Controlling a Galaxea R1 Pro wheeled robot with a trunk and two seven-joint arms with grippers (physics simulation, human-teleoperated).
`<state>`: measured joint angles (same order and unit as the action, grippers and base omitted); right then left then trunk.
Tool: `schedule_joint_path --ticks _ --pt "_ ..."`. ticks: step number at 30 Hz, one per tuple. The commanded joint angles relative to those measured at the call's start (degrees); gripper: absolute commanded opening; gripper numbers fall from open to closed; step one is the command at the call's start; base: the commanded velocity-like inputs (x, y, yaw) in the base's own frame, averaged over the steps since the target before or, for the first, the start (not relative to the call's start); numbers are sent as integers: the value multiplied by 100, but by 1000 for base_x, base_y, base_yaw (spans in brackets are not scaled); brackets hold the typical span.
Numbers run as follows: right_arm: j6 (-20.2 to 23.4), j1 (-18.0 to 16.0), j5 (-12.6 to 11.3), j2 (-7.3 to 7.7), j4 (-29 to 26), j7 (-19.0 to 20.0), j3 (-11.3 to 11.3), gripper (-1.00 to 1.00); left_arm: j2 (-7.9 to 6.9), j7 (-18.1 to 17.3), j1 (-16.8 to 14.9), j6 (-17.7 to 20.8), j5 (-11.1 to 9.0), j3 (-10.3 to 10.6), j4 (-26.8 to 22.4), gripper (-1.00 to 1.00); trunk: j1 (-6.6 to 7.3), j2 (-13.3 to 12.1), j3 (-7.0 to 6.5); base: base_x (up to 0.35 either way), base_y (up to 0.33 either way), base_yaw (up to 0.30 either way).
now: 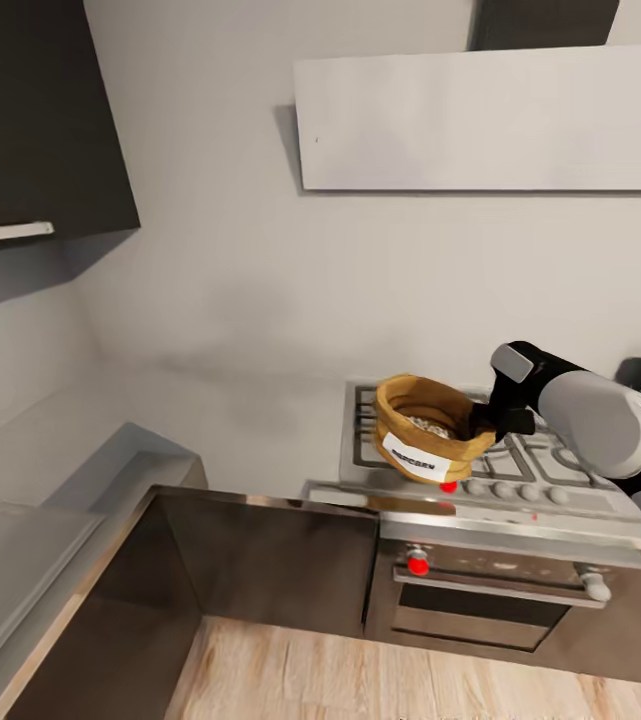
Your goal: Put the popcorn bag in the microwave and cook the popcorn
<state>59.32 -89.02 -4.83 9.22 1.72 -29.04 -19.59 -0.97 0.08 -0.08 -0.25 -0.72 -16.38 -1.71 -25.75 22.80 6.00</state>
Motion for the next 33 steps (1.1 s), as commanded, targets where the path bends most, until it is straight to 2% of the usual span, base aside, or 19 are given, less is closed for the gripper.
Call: schedule_joint_path --ticks 1,33 --pt "-14 -10 -53 5 13 -60 -18 -100 1 1 -1 -2 -7 -13 -5 100 -4 12 7 0 0 -279" --pt "-15 -10 -53 7 13 -58 -9 -100 1 1 -1 -10 -7 -6 -5 100 -4 12 -228 0 0 -224"
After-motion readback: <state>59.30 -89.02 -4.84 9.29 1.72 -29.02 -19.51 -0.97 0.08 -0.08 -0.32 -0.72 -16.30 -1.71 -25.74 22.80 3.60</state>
